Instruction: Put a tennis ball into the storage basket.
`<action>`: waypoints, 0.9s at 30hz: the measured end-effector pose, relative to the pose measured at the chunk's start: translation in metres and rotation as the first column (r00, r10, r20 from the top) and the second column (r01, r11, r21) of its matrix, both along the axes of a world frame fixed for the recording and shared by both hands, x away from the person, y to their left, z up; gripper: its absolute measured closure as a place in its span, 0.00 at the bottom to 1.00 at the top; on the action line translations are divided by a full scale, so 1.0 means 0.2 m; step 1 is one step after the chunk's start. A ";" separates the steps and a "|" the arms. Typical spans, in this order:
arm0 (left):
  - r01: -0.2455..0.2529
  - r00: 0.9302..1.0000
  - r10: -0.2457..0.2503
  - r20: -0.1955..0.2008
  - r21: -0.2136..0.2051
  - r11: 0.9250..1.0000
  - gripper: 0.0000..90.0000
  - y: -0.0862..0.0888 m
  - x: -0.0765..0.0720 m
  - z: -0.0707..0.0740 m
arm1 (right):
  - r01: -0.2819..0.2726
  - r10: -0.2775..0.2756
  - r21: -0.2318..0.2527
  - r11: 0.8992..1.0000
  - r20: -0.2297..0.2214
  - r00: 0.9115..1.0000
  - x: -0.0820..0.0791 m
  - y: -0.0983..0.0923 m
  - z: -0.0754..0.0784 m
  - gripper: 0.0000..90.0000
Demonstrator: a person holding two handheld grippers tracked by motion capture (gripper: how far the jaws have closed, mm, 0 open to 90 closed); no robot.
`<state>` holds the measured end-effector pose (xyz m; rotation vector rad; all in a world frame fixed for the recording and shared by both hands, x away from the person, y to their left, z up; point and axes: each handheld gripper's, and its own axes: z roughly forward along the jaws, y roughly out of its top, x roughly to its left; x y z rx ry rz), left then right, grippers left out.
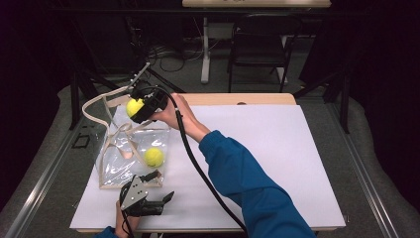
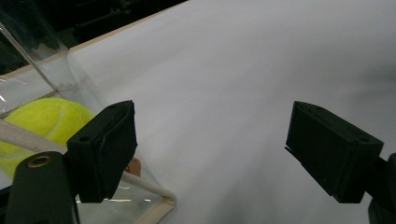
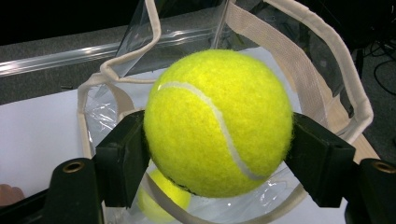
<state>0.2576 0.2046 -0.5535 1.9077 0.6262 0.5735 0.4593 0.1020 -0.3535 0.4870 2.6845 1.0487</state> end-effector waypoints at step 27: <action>0.001 1.000 -0.001 -0.001 0.000 1.000 0.18 0.00 0.00 0.00 | 0.013 -0.014 -0.024 1.000 -0.043 0.999 0.02 0.03 -0.03 0.29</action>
